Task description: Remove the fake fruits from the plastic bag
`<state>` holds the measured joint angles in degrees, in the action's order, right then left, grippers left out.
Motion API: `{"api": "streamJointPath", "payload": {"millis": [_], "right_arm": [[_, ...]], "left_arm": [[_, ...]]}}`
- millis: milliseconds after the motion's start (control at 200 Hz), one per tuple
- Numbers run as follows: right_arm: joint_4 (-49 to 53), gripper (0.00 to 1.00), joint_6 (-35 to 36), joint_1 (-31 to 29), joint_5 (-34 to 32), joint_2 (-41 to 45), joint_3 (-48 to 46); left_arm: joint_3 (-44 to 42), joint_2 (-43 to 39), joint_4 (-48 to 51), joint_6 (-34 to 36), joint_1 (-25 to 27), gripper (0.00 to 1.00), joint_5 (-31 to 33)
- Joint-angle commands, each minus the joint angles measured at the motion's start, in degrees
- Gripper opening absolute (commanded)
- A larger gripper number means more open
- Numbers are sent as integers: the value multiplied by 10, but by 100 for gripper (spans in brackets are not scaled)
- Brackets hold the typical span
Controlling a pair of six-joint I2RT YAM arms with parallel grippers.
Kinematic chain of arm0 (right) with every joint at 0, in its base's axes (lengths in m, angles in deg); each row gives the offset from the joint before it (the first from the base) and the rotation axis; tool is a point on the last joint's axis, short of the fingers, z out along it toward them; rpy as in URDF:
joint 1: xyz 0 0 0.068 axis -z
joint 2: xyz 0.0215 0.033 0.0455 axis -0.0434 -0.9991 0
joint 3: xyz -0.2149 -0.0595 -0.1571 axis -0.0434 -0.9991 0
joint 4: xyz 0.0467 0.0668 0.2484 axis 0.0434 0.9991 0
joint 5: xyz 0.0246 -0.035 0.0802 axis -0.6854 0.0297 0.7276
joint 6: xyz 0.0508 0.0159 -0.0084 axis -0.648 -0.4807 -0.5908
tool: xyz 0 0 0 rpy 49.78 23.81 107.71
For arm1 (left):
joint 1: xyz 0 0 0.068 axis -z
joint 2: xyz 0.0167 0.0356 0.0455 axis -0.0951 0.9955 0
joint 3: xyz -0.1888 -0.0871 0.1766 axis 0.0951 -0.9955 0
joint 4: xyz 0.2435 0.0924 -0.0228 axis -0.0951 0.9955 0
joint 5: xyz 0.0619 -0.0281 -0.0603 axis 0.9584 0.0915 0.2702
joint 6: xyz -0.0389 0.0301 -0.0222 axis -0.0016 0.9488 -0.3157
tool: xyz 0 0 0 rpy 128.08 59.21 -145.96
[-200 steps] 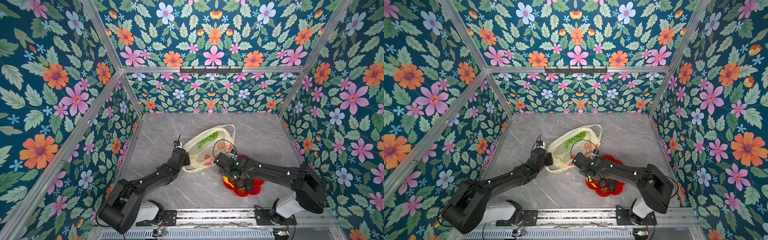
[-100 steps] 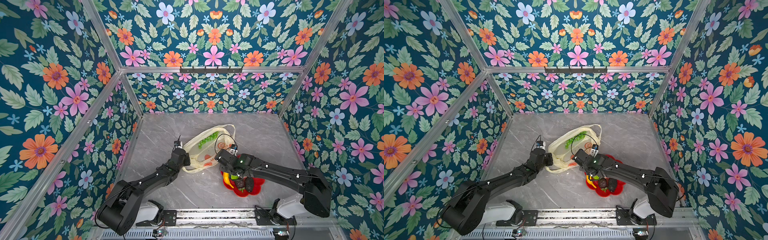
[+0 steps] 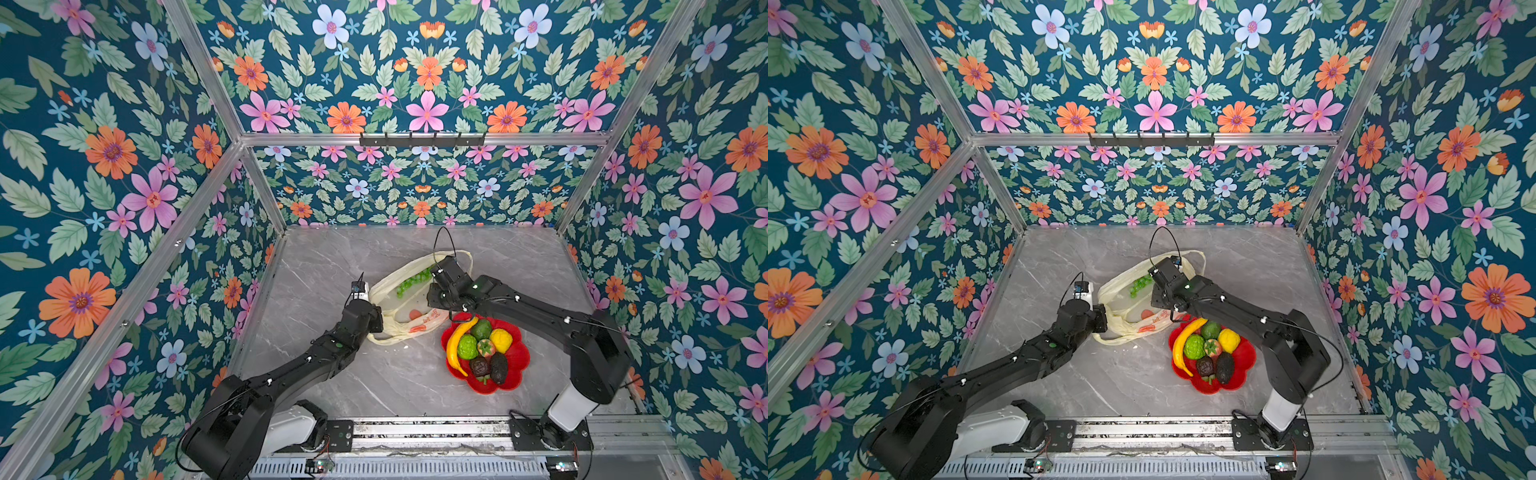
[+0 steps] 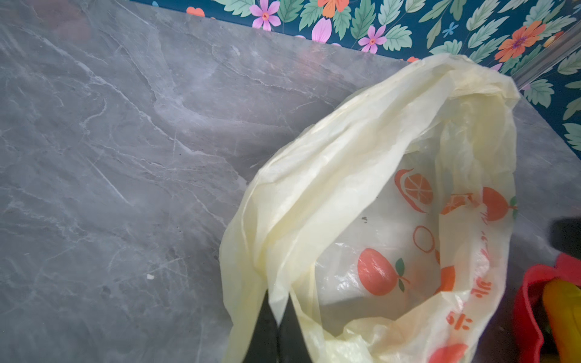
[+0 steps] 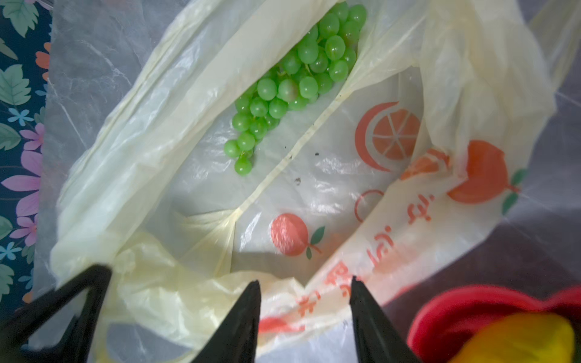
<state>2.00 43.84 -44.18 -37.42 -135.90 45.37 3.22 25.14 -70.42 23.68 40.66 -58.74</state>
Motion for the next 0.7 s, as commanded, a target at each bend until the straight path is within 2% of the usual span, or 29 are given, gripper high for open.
{"api": "streamJointPath", "payload": {"millis": [0, 155, 245, 300, 535, 695], "right_arm": [[-19, 49, 36, 9, 31, -34, 30], [-55, 49, 43, 19, 34, -71, 48], [-70, 49, 40, 25, 32, -82, 51], [-85, 49, 39, 30, 29, -87, 48], [-133, 49, 37, 56, 46, -115, 64], [-140, 50, 46, 56, 68, -155, 109]], "left_arm": [[-7, -12, -23, 16, 12, 0, 32], [-14, -33, -45, 45, 52, 0, 47], [-32, -73, -76, 91, 125, 0, 113], [-36, -84, -81, 102, 147, 0, 140], [-33, -70, -79, 100, 152, 0, 142], [-27, -54, -78, 91, 151, 0, 151]]}}
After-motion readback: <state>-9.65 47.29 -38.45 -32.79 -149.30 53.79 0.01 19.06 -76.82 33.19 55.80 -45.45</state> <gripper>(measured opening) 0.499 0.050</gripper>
